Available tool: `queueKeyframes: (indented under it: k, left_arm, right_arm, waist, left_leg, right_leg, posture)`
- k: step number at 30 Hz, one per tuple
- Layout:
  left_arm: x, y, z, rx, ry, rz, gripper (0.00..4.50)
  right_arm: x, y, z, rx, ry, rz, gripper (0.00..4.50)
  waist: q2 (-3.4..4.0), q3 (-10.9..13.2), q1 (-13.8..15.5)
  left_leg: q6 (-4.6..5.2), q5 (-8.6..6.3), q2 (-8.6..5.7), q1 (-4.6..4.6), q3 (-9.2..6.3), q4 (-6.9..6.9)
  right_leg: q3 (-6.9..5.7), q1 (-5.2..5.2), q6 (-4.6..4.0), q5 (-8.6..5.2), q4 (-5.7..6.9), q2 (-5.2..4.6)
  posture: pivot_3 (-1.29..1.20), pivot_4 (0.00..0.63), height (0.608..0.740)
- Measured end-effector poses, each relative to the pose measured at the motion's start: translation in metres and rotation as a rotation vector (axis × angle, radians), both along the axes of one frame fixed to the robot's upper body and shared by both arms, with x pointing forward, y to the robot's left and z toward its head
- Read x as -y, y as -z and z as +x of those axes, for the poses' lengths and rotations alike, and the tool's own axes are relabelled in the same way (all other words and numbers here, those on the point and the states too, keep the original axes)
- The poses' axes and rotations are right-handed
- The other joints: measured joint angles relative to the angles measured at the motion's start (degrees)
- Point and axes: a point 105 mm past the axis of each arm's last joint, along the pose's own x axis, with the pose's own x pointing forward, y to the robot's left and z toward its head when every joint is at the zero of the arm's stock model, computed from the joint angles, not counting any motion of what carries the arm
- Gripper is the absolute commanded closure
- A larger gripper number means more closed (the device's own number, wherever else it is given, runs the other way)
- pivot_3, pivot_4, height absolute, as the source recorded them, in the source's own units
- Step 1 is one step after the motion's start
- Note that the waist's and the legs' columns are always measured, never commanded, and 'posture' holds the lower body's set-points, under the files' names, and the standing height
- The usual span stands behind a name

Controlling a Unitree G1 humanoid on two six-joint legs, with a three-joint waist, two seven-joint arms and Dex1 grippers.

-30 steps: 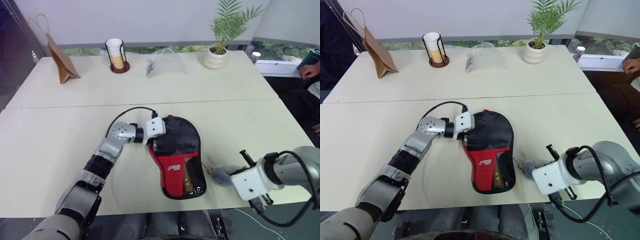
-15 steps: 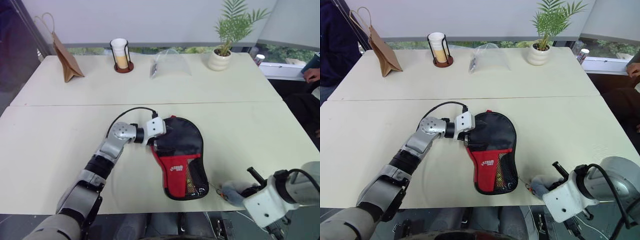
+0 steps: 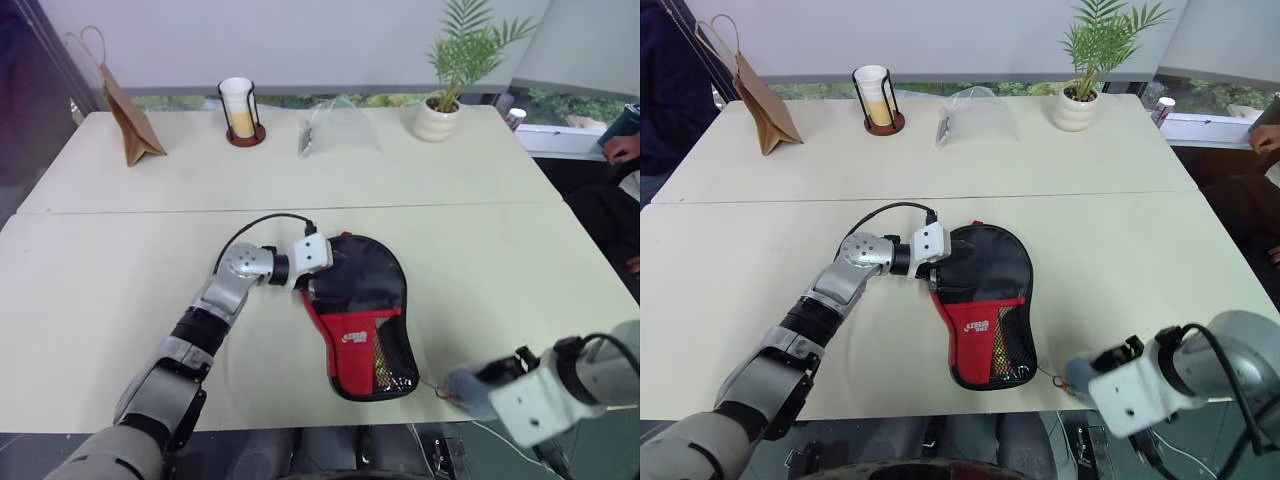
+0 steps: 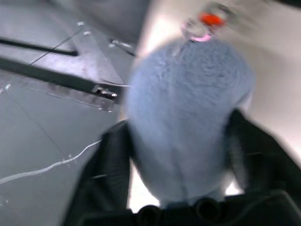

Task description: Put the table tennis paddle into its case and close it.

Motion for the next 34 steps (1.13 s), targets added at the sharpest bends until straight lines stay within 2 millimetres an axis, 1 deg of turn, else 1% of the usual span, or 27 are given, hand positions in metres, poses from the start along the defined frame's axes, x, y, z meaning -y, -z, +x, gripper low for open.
queueKeyframes:
  k: [1, 4, 7, 8, 9, 11, 12, 14, 16, 18, 21, 23, 24, 27, 31, 34]
  left_arm:
    - [0.000, 0.000, 0.000, 0.000, -0.001, 0.000, 0.00]
    - [-0.001, -0.001, 0.002, 0.003, -0.005, -0.001, 0.00]
    - [-0.005, -0.006, 0.005, 0.011, -0.021, -0.013, 0.00]
    - [-0.006, -0.007, 0.005, 0.012, -0.025, -0.017, 0.00]
    - [-0.009, -0.008, 0.006, 0.009, -0.034, -0.022, 0.00]
    - [-0.016, -0.013, 0.009, -0.001, -0.060, -0.029, 0.00]
    - [-0.022, -0.015, 0.009, -0.016, -0.077, -0.034, 0.00]
    - [-0.031, -0.018, 0.009, -0.055, -0.107, -0.056, 0.00]
    - [-0.039, -0.029, 0.009, -0.085, -0.130, -0.094, 0.00]
    - [-0.051, -0.057, 0.007, -0.083, -0.139, -0.153, 0.00]
    - [-0.074, -0.094, -0.001, -0.059, -0.145, -0.188, 0.00]
    - [-0.087, -0.113, -0.010, -0.058, -0.146, -0.206, 0.00]
    - [-0.091, -0.118, -0.014, -0.062, -0.145, -0.211, 0.00]
    - [-0.102, -0.126, -0.029, -0.091, -0.148, -0.197, 0.00]
    - [-0.113, -0.127, -0.042, -0.125, -0.165, -0.182, 0.00]
    - [-0.118, -0.126, -0.056, -0.159, -0.164, -0.174, 0.00]
  right_arm:
    - [0.001, -0.007, 0.010, 0.030, 0.029, 0.016, 0.10]
    - [0.001, -0.030, 0.038, 0.112, 0.103, 0.066, 0.10]
    - [0.002, -0.066, 0.066, 0.205, 0.185, 0.145, 0.10]
    - [0.002, -0.075, 0.071, 0.224, 0.205, 0.163, 0.10]
    - [0.002, -0.084, 0.075, 0.233, 0.222, 0.184, 0.10]
    - [0.001, -0.097, 0.082, 0.241, 0.253, 0.226, 0.10]
    - [0.001, -0.104, 0.085, 0.243, 0.270, 0.254, 0.10]
    - [0.000, -0.112, 0.090, 0.241, 0.301, 0.301, 0.10]
    - [-0.003, -0.117, 0.093, 0.227, 0.323, 0.352, 0.10]
    - [-0.006, -0.122, 0.095, 0.201, 0.349, 0.421, 0.10]
    - [-0.010, -0.124, 0.095, 0.146, 0.397, 0.504, 0.10]
    - [-0.012, -0.124, 0.094, 0.101, 0.433, 0.559, 0.10]
    - [-0.014, -0.124, 0.093, 0.083, 0.446, 0.587, 0.10]
    - [-0.022, -0.126, 0.089, 0.032, 0.465, 0.674, 0.10]
    - [-0.032, -0.123, 0.085, -0.021, 0.481, 0.752, 0.10]
    - [-0.038, -0.120, 0.084, -0.046, 0.491, 0.787, 0.10]
  waist:
    - [0.07, 0.0, 0.0]
    - [0.14, 0.0, -0.1]
    - [0.23, 0.1, -0.2]
    - [0.19, 0.1, -0.1]
    - [0.17, 0.1, -0.1]
    - [0.23, 0.1, -0.1]
    - [0.23, 0.1, -0.1]
    - [0.27, 0.2, -0.2]
    - [0.27, 0.4, -0.1]
    - [0.25, 0.7, -0.1]
    - [0.28, 0.8, -0.2]
    - [0.36, 0.9, -0.2]
    - [0.39, 0.9, -0.2]
    - [0.44, 0.9, -0.2]
    - [0.44, 1.0, -0.2]
    - [0.44, 1.0, -0.2]
  left_leg:
    - [0.00, 0.00, 0.01, -0.01, 0.02, 0.00]
    - [0.00, 0.00, 0.03, -0.04, 0.07, -0.01]
    - [0.02, 0.01, 0.03, -0.16, 0.13, -0.10]
    - [0.05, 0.02, 0.02, -0.18, 0.12, -0.11]
    - [0.13, 0.03, 0.04, -0.23, 0.09, -0.12]
    - [0.15, 0.05, 0.05, -0.67, 0.09, -0.13]
    - [0.14, 0.07, 0.03, -1.02, 0.10, -0.05]
    - [0.13, 0.06, -0.02, -1.09, 0.16, 0.00]
    - [0.13, 0.05, -0.04, -1.14, 0.17, 0.00]
    - [0.12, 0.06, -0.05, -1.30, 0.18, 0.02]
    - [0.06, 0.09, -0.07, -1.52, 0.24, 0.09]
    - [0.03, 0.12, -0.06, -1.54, 0.24, 0.09]
    - [0.01, 0.12, -0.06, -1.54, 0.24, 0.09]
    - [-0.01, 0.14, -0.05, -1.54, 0.25, 0.10]
    - [-0.07, 0.18, -0.04, -1.54, 0.28, 0.13]
    - [-0.09, 0.19, -0.03, -1.54, 0.29, 0.14]
  right_leg:
    - [-0.01, -0.01, 0.00, 0.00, -0.01, -0.01]
    - [-0.02, -0.09, -0.01, 0.01, 0.02, -0.04]
    - [-0.02, -0.30, -0.01, 0.10, 0.05, -0.07]
    - [-0.04, -0.34, -0.01, 0.17, 0.07, -0.06]
    - [-0.05, -0.43, -0.19, 0.27, 0.09, -0.01]
    - [-0.05, -0.92, -0.20, 0.30, 0.15, 0.06]
    - [-0.05, -1.34, -0.04, 0.42, 0.24, 0.10]
    - [-0.03, -1.46, 0.00, 0.45, 0.38, 0.10]
    - [-0.02, -1.54, 0.00, 0.45, 0.41, 0.10]
    - [-0.01, -1.75, 0.00, 0.45, 0.55, 0.10]
    - [0.05, -2.15, -0.01, 0.44, 0.93, 0.08]
    - [0.06, -2.21, -0.02, 0.44, 0.98, 0.10]
    - [0.06, -2.22, -0.02, 0.44, 0.99, 0.10]
    - [0.07, -2.22, -0.03, 0.44, 1.00, 0.11]
    - [0.10, -2.22, -0.16, 0.44, 1.00, 0.11]
    - [0.14, -2.23, -0.28, 0.40, 1.00, 0.11]
  posture:
    - [0.00, 0.150, 0.740]
    - [0.00, 0.150, 0.740]
    - [0.00, 0.150, 0.740]
    - [0.00, 0.150, 0.740]
    - [0.00, 0.150, 0.740]
    - [0.00, 0.150, 0.740]
    - [0.00, 0.150, 0.740]
    - [0.00, 0.150, 0.740]
    - [0.00, 0.150, 0.740]
    - [0.00, 0.150, 0.740]
    - [0.00, 0.150, 0.740]
    - [0.00, 0.150, 0.740]
    - [0.00, 0.150, 0.740]
    - [0.00, 0.150, 0.740]
    - [0.00, 0.150, 0.740]
    - [0.00, 0.150, 0.740]
